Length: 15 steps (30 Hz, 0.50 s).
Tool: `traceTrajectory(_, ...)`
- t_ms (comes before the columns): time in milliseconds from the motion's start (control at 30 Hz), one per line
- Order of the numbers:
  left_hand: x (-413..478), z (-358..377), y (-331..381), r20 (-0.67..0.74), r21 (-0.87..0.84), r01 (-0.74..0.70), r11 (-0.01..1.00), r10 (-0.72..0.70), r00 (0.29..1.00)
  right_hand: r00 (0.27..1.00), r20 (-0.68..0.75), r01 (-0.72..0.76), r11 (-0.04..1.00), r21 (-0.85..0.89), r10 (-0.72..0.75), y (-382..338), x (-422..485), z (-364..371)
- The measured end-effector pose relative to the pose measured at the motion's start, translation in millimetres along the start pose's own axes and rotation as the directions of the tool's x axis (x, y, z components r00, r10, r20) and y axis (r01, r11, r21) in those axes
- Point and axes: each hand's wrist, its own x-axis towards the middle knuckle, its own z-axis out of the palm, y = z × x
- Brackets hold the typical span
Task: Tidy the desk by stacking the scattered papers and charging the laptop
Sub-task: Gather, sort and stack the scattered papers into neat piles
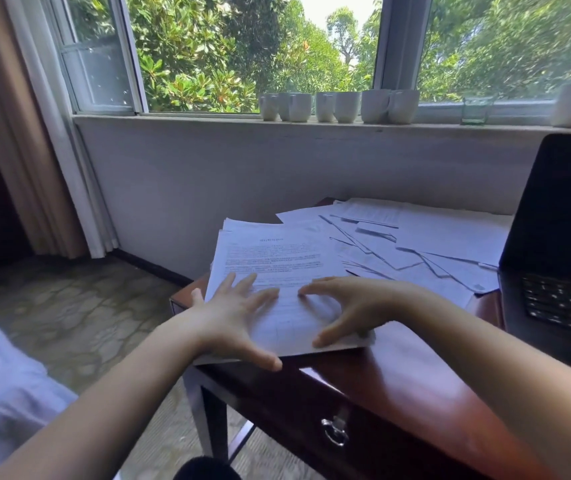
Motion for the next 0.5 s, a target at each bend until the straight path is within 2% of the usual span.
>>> traceTrajectory(100, -1, 0, -4, 0.04, -0.005, 0.022, 1.0, -0.022, 0.999, 1.0, 0.026, -0.006, 1.0, -0.003, 0.006, 5, -5, 2)
traceTrajectory(200, 3, 0, -8, 0.014, -0.127, -0.019, 0.992, 0.021, 1.0, 0.999, 0.039, -0.002, 0.999, -0.042, 0.004, 2, -7, 8)
traceTrajectory(300, 14, -2, -7, -0.051, -0.177, -0.065, 0.982, 0.057, 0.997, 0.999, -0.041, 0.026, 0.995, -0.096, -0.03, -1, -1, 6)
traceTrajectory(367, 20, -3, -6, -0.041, -0.165, -0.059, 0.985, 0.053, 0.998, 0.995, -0.099, 0.015, 0.994, -0.104, -0.025, 1, 3, 3)
traceTrajectory(500, 24, -7, -6, -0.007, -0.164, -0.056, 0.985, 0.055, 0.998, 0.992, -0.125, 0.011, 0.994, -0.112, -0.025, 9, 9, 4)
